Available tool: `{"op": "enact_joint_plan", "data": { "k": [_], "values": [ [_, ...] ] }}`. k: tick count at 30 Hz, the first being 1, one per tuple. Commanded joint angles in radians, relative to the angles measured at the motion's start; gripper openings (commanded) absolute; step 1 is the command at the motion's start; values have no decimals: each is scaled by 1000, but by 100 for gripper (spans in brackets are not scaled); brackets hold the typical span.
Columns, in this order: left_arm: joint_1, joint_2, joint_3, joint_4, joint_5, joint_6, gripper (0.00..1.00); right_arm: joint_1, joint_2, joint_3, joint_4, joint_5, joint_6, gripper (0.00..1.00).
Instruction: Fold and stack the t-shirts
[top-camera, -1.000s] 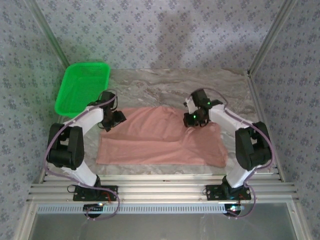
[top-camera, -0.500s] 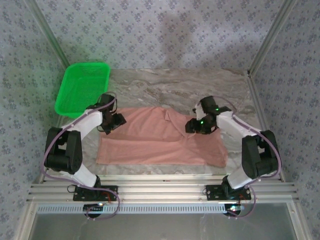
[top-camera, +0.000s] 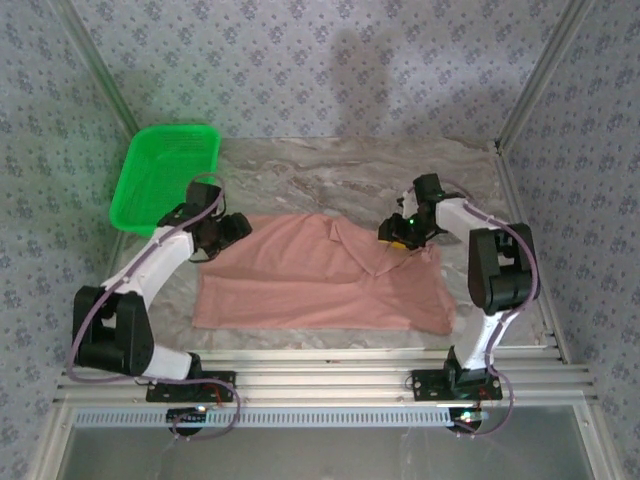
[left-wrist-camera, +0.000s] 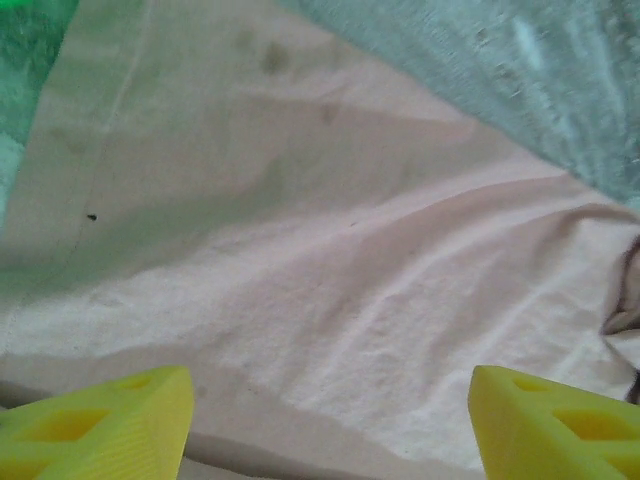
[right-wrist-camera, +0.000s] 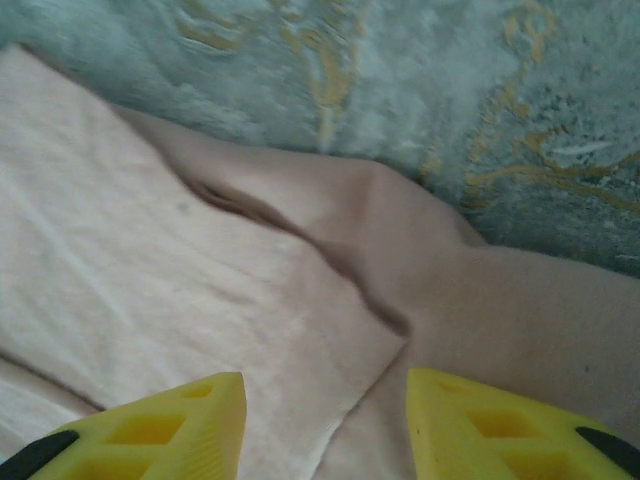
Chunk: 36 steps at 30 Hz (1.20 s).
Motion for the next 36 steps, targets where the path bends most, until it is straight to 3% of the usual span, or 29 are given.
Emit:
{"op": "enact_joint_plan", "data": {
  "k": [1, 3, 8, 18, 28, 36],
  "values": [
    [-5, -79, 2, 21, -14, 47, 79, -6, 28, 39, -14, -7, 15, 47],
    [-5, -119, 3, 34, -24, 62, 86, -3, 47, 36, 3, -14, 19, 47],
    [5, -153, 34, 5, -55, 91, 88, -11, 88, 43, 41, -21, 44, 43],
    [48, -110, 46, -41, -79, 117, 87, -21, 75, 81, 10, -13, 34, 12],
    [52, 110, 188, -71, -72, 102, 86, -102, -21, 54, -93, -25, -31, 10],
    [47, 192, 216, -48, -27, 75, 84, -105, 24, 47, -91, -50, -36, 25]
  ]
}}
